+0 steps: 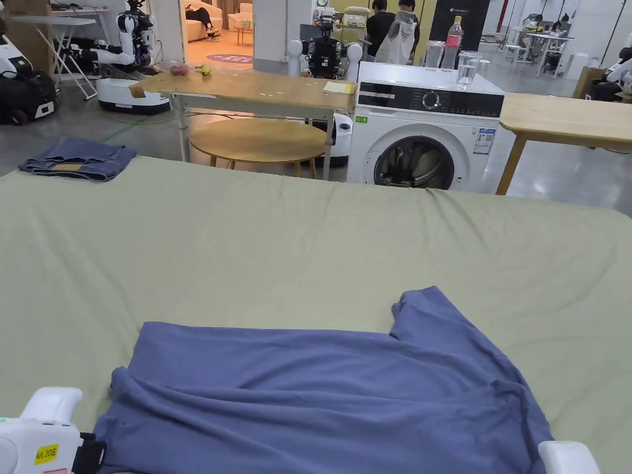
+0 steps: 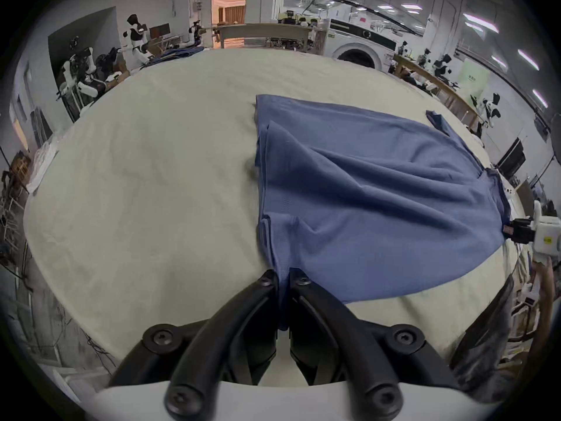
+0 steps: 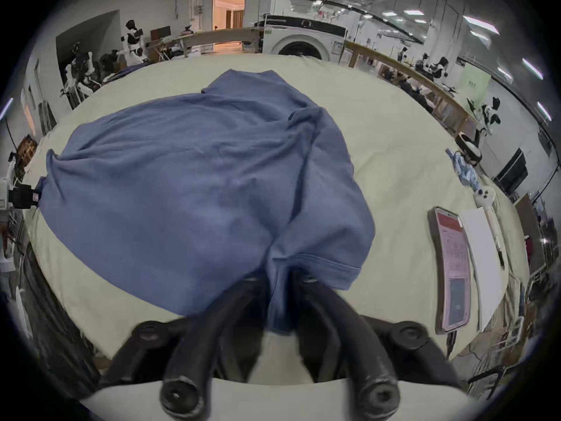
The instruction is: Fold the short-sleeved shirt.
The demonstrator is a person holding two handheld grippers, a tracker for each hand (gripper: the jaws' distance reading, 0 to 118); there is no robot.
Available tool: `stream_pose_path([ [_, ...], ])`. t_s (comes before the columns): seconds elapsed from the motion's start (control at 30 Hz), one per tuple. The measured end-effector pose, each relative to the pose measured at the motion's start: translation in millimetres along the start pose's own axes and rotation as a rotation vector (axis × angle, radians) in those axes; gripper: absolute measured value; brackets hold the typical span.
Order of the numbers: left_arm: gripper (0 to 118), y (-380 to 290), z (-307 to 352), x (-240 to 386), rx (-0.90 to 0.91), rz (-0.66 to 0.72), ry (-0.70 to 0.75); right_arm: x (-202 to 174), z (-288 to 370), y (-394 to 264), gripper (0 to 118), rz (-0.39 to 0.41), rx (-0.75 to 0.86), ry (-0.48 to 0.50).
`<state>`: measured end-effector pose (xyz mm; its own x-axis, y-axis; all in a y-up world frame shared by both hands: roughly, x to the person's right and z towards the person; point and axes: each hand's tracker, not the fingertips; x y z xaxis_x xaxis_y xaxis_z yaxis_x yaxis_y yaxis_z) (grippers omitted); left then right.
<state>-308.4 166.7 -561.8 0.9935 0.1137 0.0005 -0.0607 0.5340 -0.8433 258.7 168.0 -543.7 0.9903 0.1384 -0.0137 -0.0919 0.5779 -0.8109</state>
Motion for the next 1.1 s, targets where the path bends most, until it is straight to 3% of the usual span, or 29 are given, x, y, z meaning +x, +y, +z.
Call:
stream_pose_path([
  [0.03,3,2,4,1,0.008,0.01,0.0,-1,8,3,34,0.003,0.032,-0.032],
  [0.07,12,4,7,3,0.021,0.009,0.009,-2,16,6,48,0.007,0.067,-0.045],
  [0.1,25,7,13,6,0.053,0.003,0.02,-2,25,13,55,0.006,0.103,-0.052],
  [0.13,35,10,18,7,0.088,0.003,0.022,-3,33,18,55,-0.003,0.136,-0.057],
  [0.2,40,17,29,14,0.168,0.012,0.001,-5,50,30,55,-0.035,0.223,-0.056],
  [0.4,41,32,57,54,0.48,-0.034,0.018,-31,76,58,54,-0.12,0.504,-0.017],
  [0.47,41,35,63,68,0.578,-0.058,0.044,-45,77,64,45,-0.122,0.572,-0.004],
  [0.53,39,37,60,77,0.669,-0.079,0.072,-59,74,70,19,-0.139,0.631,0.008],
  [0.57,32,38,61,83,0.704,-0.092,0.085,-65,74,72,10,-0.155,0.647,0.015],
  [0.6,17,39,62,89,0.726,-0.11,0.103,-70,73,74,3,-0.163,0.659,0.02],
  [0.63,0,40,63,95,0.745,-0.124,0.125,-76,72,76,0,-0.168,0.672,0.025],
  [0.83,0,55,60,106,0.757,-0.121,0.12,-98,66,85,0,-0.141,0.707,0.072],
  [0.97,0,84,46,89,0.627,-0.122,0.118,-104,56,92,0,-0.113,0.683,0.073],
  [1.1,0,127,17,50,0.448,-0.02,0.061,-101,42,100,0,-0.108,0.631,0.091],
])
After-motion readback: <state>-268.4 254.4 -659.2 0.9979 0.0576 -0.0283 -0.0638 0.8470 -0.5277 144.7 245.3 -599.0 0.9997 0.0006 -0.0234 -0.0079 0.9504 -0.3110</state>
